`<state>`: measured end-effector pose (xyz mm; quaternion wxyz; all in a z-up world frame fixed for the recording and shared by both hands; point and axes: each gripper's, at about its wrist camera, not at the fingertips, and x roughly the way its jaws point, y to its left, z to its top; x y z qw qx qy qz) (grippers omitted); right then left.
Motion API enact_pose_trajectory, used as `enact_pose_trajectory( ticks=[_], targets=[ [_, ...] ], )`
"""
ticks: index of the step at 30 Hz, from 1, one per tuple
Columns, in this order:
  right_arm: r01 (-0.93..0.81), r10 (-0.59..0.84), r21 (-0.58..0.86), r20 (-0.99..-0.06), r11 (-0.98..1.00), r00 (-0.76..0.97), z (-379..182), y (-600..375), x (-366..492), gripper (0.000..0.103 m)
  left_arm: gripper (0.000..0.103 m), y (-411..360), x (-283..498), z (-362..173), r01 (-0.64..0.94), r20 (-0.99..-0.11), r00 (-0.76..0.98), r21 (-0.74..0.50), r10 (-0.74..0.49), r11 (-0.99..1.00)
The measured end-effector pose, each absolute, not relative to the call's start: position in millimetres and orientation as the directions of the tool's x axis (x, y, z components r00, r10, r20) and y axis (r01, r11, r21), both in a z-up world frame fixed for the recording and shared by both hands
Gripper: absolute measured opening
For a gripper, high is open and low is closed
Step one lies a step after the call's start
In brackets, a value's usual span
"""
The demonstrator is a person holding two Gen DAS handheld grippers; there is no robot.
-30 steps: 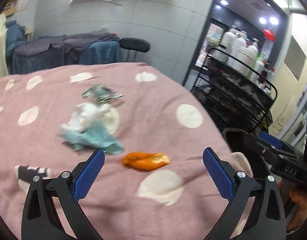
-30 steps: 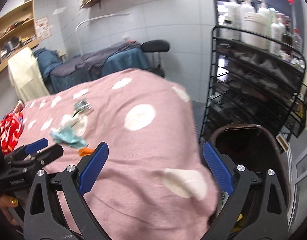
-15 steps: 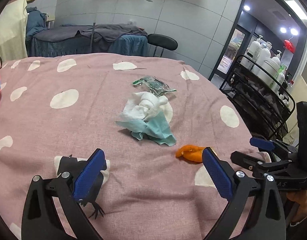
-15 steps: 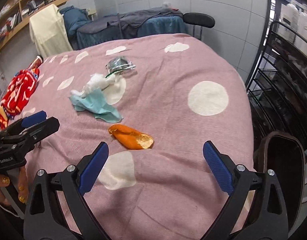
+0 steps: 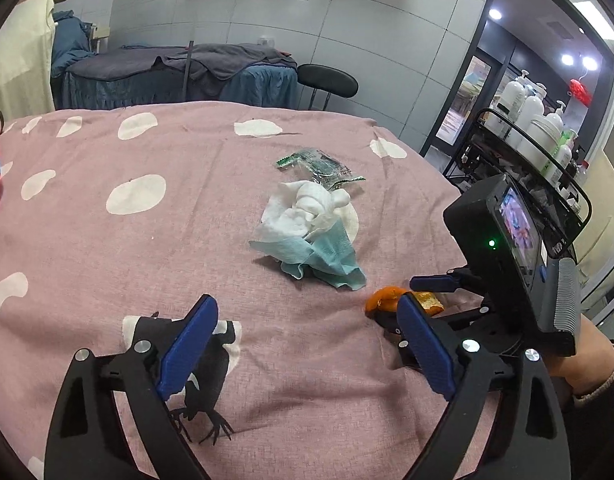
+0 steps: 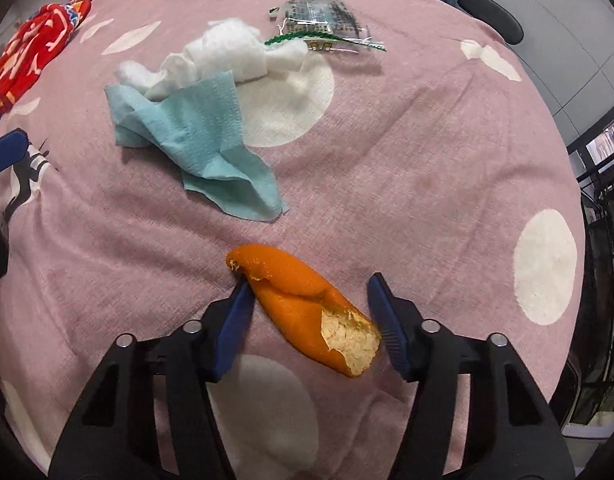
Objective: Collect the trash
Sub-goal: 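Grasp the orange peel with the right tool while the left tool grasps the blue-green cloth, then carry the orange peel and blue-green cloth over the bin with both tools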
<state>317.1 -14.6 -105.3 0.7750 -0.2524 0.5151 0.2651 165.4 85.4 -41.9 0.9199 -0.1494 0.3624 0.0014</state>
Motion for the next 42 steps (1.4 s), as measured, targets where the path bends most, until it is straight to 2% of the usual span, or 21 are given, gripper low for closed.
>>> enact_pose_trajectory(
  ticks=[1,4,6,10,15,21,23,29,34,42],
  targets=[
    [-0.675,0.16,-0.111,-0.932,0.729,0.326,-104,-14,316,0.035,0.085,87,167,-43,-0.112,-0.671,0.732,-0.284,-0.114,0.952],
    [-0.672,0.173,-0.108,-0.925,0.733,0.338,-100,-17,313,0.025,0.082,89,174,-45,-0.106,-0.676,0.724,-0.305,-0.137,0.946],
    [-0.662,0.183,-0.11,-0.916,0.741,0.358,-94,-23,308,0.023,0.081,87,181,-46,-0.096,-0.679,0.718,-0.313,-0.152,0.945],
    [-0.629,0.21,-0.098,-0.894,0.771,0.397,-80,-41,300,0.022,0.076,81,200,-52,-0.082,-0.698,0.688,-0.347,-0.199,0.934],
    [-0.581,0.249,-0.076,-0.853,0.811,0.459,-61,-63,288,0.022,0.075,73,223,-59,-0.084,-0.715,0.67,-0.343,-0.201,0.936],
    [-0.526,0.282,-0.052,-0.798,0.849,0.533,-43,-77,274,0.022,0.05,77,248,-69,-0.145,-0.747,0.635,-0.366,-0.197,0.919],
    [-0.513,0.29,-0.036,-0.789,0.858,0.541,-39,-82,270,0.022,0.034,78,250,-69,-0.156,-0.757,0.63,-0.342,-0.173,0.927],
    [-0.482,0.307,-0.007,-0.763,0.876,0.568,-31,-97,262,0.022,0.015,85,238,-71,-0.159,-0.752,0.628,-0.376,-0.201,0.913],
    [-0.466,0.319,0.011,-0.741,0.885,0.59,-29,-104,252,0.022,0.008,88,214,-64,-0.133,-0.709,0.665,-0.42,-0.233,0.898],
    [-0.449,0.343,0.048,-0.719,0.892,0.605,-27,-117,242,0.022,0.008,79,170,-42,-0.049,-0.637,0.713,-0.462,-0.293,0.886]
  ],
)
